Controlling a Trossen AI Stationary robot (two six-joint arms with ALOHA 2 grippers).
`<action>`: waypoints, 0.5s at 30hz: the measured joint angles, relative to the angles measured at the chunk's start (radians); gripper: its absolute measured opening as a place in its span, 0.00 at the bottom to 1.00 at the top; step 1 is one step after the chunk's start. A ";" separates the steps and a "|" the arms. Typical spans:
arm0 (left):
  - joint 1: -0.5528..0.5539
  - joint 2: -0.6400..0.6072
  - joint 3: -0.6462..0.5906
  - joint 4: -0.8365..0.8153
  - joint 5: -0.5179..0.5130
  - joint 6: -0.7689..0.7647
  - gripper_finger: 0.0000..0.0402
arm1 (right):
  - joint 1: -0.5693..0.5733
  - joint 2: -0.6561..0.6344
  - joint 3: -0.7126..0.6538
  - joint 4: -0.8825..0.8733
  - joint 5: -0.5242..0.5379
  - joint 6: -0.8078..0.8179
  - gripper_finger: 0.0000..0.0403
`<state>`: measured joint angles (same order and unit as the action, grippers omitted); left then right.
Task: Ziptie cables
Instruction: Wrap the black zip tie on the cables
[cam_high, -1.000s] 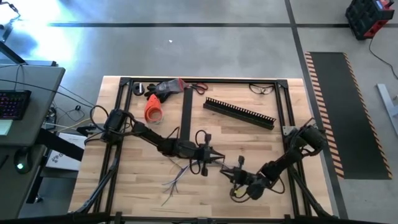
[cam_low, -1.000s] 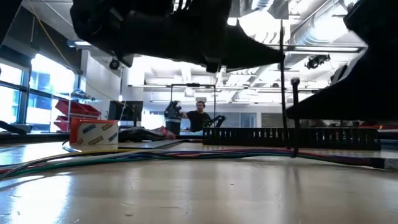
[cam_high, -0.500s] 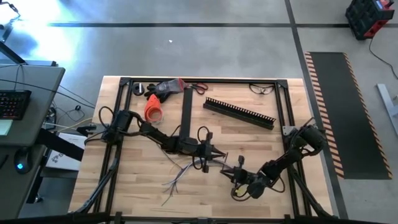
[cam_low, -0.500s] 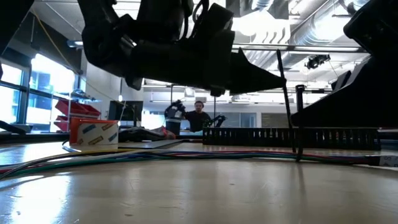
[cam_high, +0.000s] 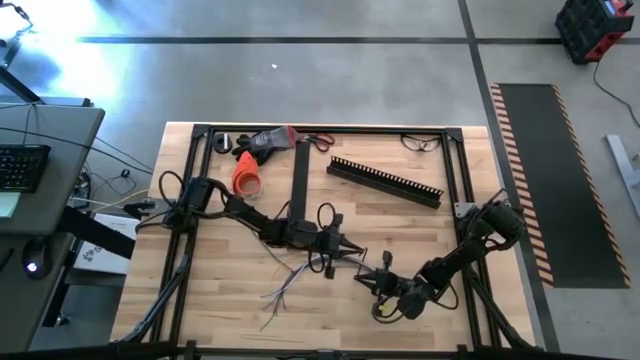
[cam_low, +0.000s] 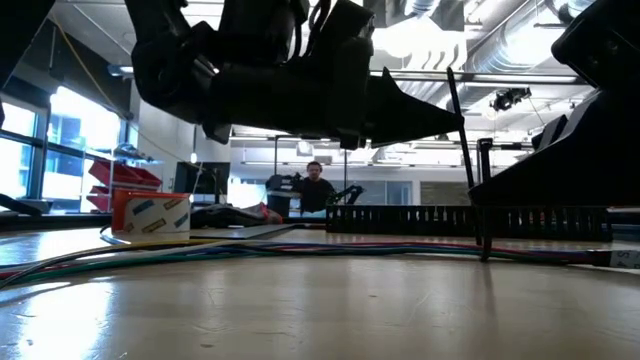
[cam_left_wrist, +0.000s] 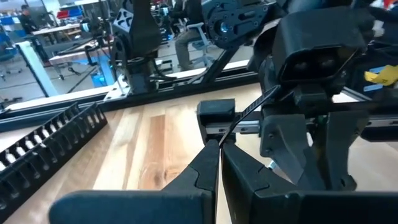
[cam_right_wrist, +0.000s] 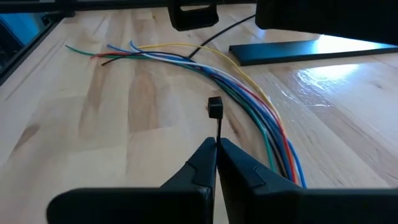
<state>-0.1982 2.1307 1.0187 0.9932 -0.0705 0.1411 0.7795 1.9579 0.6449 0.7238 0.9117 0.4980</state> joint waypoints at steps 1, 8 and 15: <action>0.000 0.000 0.000 0.001 0.015 0.000 0.00 | 0.000 0.000 0.000 0.000 -0.003 0.000 0.00; -0.010 0.000 0.000 0.001 0.047 0.018 0.03 | 0.000 0.000 0.000 0.000 -0.006 0.000 0.00; -0.015 0.000 0.000 0.019 0.036 0.020 0.06 | 0.000 0.000 0.001 0.000 -0.006 0.000 0.00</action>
<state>-0.2129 2.1307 1.0187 1.0123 -0.0345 0.1612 0.7792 1.9575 0.6456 0.7238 0.9058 0.4980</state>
